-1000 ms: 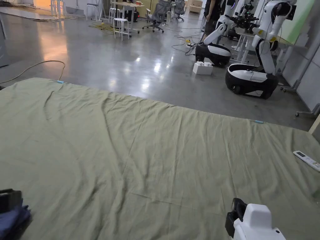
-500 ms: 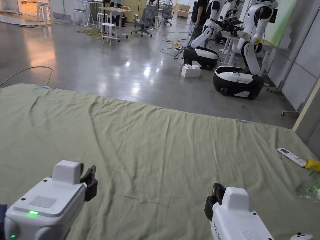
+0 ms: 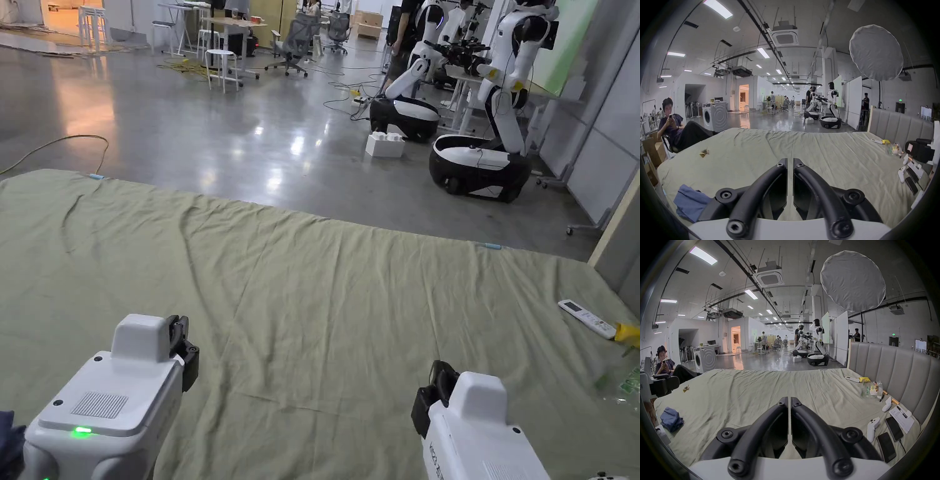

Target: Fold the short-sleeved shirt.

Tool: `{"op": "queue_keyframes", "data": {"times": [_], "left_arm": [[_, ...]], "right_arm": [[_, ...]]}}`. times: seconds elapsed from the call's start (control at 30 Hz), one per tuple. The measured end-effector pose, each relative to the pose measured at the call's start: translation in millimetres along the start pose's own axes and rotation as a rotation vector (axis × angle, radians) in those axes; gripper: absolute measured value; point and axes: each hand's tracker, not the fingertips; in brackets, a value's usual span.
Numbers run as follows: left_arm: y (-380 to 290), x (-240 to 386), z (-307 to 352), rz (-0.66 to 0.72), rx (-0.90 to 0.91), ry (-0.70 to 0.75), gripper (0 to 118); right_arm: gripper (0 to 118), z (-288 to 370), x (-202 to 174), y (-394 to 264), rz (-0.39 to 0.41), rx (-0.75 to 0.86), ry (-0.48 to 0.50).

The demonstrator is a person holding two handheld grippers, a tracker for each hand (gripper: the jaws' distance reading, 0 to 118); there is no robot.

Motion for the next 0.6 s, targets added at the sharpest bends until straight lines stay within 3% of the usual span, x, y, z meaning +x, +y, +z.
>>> {"op": "queue_keyframes", "data": {"times": [0.6], "left_arm": [[0.7, 5.7, 0.3, -0.013, -0.002, -0.006, 6]], "right_arm": [[3, 1.2, 3.3, -4.5, -0.003, -0.002, -0.022]]}}
